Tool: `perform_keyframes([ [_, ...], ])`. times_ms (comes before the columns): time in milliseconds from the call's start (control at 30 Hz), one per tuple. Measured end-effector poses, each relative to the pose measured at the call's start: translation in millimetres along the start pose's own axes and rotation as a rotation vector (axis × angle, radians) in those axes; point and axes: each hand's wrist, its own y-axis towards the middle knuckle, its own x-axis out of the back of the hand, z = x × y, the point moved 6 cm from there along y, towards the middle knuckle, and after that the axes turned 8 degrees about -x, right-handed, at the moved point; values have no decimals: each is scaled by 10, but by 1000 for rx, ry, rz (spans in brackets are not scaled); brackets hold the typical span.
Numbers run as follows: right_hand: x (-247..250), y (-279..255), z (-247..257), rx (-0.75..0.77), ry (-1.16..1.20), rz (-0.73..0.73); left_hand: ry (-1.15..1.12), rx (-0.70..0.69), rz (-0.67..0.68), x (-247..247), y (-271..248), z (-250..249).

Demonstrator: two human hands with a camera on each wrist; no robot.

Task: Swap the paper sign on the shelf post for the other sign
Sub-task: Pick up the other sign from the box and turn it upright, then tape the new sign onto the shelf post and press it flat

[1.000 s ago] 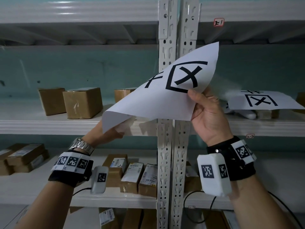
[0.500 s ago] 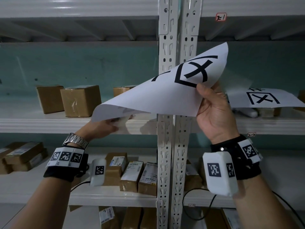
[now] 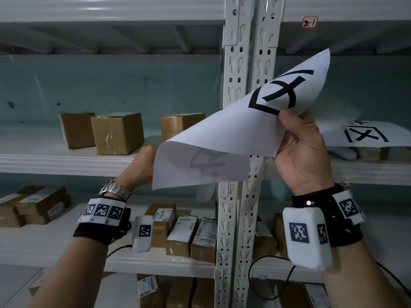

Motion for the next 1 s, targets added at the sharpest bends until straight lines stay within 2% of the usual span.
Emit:
perform_keyframes([
  [133,33,-32,0,-13,8,-26,-248,50,-13,61,-108,-147],
  [200,69,-52,2,-20,-8,-39,-352,-4,-37,73,-106,-191],
  [300,132,-82,20,-41,-64,-37,-417,10,-210,71,-102,-120],
  [367,164,-108,33,-61,-99,-28,-512,-14,-230,-3,-114,-156],
  [400,173,-121,27,-75,-116,-10,-562,-33,-211,-54,-113,-178],
  [567,127,-155,-79,-185,-313,151,-674,-34,93,-312,-98,-500],
  [633,122,-191,-136,-226,-407,171,-697,-78,208,-420,-119,-630],
  [700,113,-243,-172,-244,-483,183,-718,-97,267,-492,-137,-701],
  [800,170,-317,-173,-264,-581,173,-783,-23,183,-491,-128,-728],
  [1000,640,-418,-140,-383,-617,-24,-739,27,-14,-394,-146,-648],
])
